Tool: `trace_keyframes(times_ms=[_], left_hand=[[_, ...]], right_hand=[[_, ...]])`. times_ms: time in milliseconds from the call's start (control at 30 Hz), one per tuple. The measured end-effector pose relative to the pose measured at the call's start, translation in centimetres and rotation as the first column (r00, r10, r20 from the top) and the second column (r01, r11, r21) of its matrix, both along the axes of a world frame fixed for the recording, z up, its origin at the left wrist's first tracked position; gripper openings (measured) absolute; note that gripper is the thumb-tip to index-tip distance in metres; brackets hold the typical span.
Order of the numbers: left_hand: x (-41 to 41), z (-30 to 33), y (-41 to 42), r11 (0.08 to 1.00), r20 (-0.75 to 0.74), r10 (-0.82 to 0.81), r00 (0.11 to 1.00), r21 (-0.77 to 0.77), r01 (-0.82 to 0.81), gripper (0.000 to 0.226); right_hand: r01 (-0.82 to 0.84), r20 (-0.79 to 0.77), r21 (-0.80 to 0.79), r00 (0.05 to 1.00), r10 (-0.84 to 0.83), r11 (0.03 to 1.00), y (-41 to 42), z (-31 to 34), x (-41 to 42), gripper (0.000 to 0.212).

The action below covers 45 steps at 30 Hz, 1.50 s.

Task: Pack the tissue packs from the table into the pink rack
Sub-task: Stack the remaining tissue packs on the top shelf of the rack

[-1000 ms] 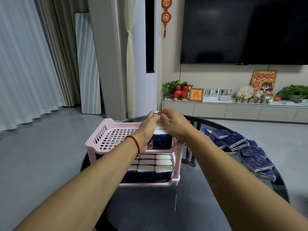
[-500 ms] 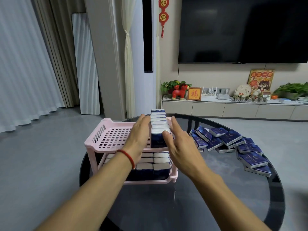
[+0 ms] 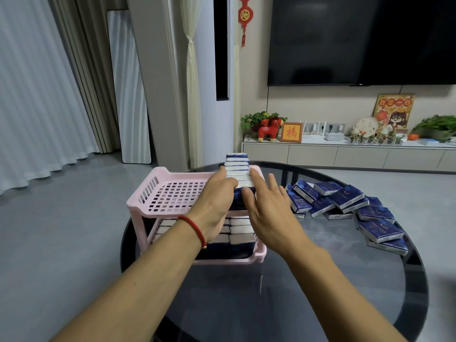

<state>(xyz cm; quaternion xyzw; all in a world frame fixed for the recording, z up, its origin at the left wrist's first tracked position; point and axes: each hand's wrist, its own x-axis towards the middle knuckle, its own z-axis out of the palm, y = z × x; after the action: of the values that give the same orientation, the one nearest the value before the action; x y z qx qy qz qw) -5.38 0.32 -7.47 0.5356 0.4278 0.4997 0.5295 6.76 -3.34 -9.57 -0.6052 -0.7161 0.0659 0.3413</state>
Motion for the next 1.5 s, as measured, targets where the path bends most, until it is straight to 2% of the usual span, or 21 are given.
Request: trace_keyframes(times_ms=[100,267,367,400,467,533,600,667,733,800,867,933,1033,1167,1300,1400,1500], left_hand=[[0.0,-0.1,-0.1,1.0,-0.001,-0.007,1.0,-0.001,0.007,0.042],[-0.4,0.0,-0.4,0.999,0.01,-0.051,0.999,0.004,0.051,0.039],[-1.0,0.4,-1.0,0.997,0.063,-0.083,0.995,0.004,0.083,0.031],[-1.2,0.6,-1.3,0.997,0.028,-0.069,0.997,0.029,0.068,0.028],[-1.9,0.6,-1.8,0.992,-0.142,0.044,0.989,0.123,-0.027,0.028],[-2.3,0.1,-2.8,0.937,-0.254,0.277,0.927,0.287,-0.201,0.033],[-2.4,-0.3,-4.7,0.784,-0.188,0.471,0.862,0.537,-0.311,0.024],[-1.8,-1.4,-6.6,0.648,-0.118,0.51,0.852,0.704,-0.291,0.019],[-0.5,-3.0,-8.1,0.642,-0.185,0.426,0.885,0.751,-0.152,0.016],[1.2,-4.9,-9.0,0.715,-0.344,0.267,0.9,0.697,0.054,0.02],[2.8,-6.9,-9.4,0.772,-0.487,0.109,0.867,0.59,0.234,0.029],[4.0,-8.7,-9.3,0.8,-0.578,0.012,0.816,0.495,0.339,0.036],[5.2,-10.0,-9.2,0.841,-0.631,-0.054,0.774,0.389,0.376,0.037],[6.5,-10.2,-9.2,0.841,-0.649,-0.049,0.759,0.384,0.382,0.037],[7.3,-10.7,-9.2,0.843,-0.654,-0.065,0.754,0.368,0.392,0.036],[8.0,-11.4,-9.1,0.831,-0.669,-0.076,0.74,0.367,0.417,0.036],[9.0,-11.9,-9.2,0.814,-0.692,-0.094,0.716,0.36,0.455,0.036]], right_hand=[[-0.043,-0.094,0.005,0.995,0.043,0.999,-0.5,0.2,0.3,0.042],[-0.104,-0.152,0.045,0.982,0.11,0.994,-0.5,0.0,0.6,0.044],[-0.146,-0.283,0.072,0.946,0.16,0.987,-0.6,-0.7,1.5,0.05],[-0.127,-0.317,0.067,0.938,0.142,0.99,-0.6,-1.1,2.1,0.054],[-0.05,-0.343,0.047,0.937,0.063,0.998,-0.6,-2.1,3.8,0.048],[0.063,-0.303,0.016,0.951,-0.055,0.998,-0.8,-3.6,6.2,0.034],[0.19,-0.21,-0.073,0.957,-0.202,0.979,-0.6,-5.5,8.8,0.033],[0.291,-0.089,-0.193,0.946,-0.312,0.937,-0.7,-7.5,11.3,0.04],[0.374,0.024,-0.264,0.924,-0.382,0.889,-0.8,-9.2,13.3,0.045],[0.477,0.136,-0.261,0.879,-0.457,0.839,-1.1,-10.4,15.2,0.047],[0.59,0.231,-0.205,0.804,-0.547,0.781,-1.4,-11.0,17.1,0.05],[0.678,0.258,-0.165,0.731,-0.632,0.717,-1.6,-11.1,19.1,0.056],[0.729,0.239,-0.146,0.681,-0.692,0.668,-2.1,-11.9,22.0,0.056],[0.724,0.203,-0.081,0.685,-0.699,0.685,-2.4,-13.1,23.6,0.037],[0.765,0.194,-0.018,0.635,-0.748,0.644,-2.5,-12.7,24.6,0.04],[0.733,0.3,-0.044,0.658,-0.691,0.679,-2.9,-13.4,24.3,0.041],[0.671,0.232,-0.04,0.727,-0.646,0.741,-3.2,-13.1,23.5,0.041]])
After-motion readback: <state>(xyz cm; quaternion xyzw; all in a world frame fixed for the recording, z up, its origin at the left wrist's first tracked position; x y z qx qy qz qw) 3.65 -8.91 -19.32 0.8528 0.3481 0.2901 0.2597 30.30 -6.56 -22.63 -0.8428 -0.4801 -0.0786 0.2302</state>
